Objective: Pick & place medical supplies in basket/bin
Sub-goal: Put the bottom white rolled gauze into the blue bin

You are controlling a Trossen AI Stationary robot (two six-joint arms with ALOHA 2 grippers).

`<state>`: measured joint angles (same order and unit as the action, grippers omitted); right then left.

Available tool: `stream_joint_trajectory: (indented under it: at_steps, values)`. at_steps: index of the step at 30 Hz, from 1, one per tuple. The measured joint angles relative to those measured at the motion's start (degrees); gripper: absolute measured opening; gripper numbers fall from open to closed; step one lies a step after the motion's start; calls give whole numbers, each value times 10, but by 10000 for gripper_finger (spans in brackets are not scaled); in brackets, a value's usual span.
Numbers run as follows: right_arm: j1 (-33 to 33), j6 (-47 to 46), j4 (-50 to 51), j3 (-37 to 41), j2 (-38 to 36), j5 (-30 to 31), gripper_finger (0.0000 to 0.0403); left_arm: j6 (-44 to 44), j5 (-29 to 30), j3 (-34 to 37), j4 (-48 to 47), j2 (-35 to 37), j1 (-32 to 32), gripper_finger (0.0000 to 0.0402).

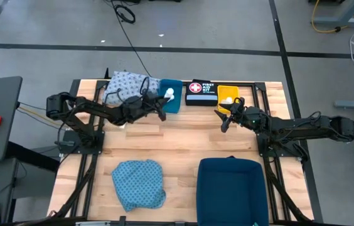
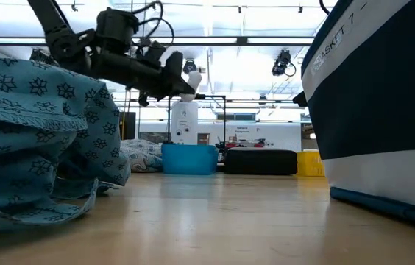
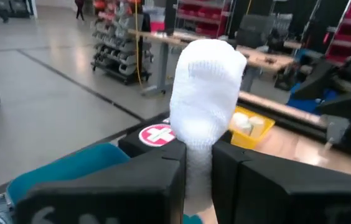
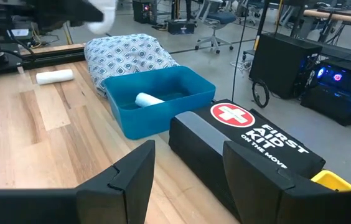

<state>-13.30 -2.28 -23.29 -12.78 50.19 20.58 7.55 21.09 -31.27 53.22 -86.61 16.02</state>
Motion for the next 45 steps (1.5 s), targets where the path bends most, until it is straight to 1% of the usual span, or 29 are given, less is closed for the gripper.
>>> stream_joint_trajectory:
  at_steps: [3,6,8,11,13,17,23,26,36,38,42,45]
  values:
    - [0,0,0,0,0,0,197,5,-28,-16,-43,-1,29,41]
    - [0,0,0,0,0,0,197,8,-44,-27,-54,-22,52,41]
    - [0,0,0,0,0,1,197,11,-57,-39,-58,-47,64,41]
    - [0,-1,0,0,0,1,197,25,-97,-62,-78,-89,81,41]
    - [0,-2,0,0,0,1,197,32,-113,-75,-82,-117,87,41]
    - [0,-3,0,0,0,1,197,28,-118,-105,-102,-153,95,41]
    - [0,-3,1,0,0,1,197,1,-114,-138,-196,-168,104,41]
    - [0,-3,2,0,0,1,197,-9,-102,-140,-204,-168,103,41]
    - [0,-3,2,0,0,1,197,-3,-102,-140,-222,-168,103,41]
    - [0,-3,2,0,0,1,197,0,-103,-140,-222,-168,103,53]
    - [0,-3,4,0,0,1,197,-1,-122,-140,-220,-168,103,109]
    - [0,-3,5,0,0,1,197,-1,-122,-140,-218,-168,103,143]
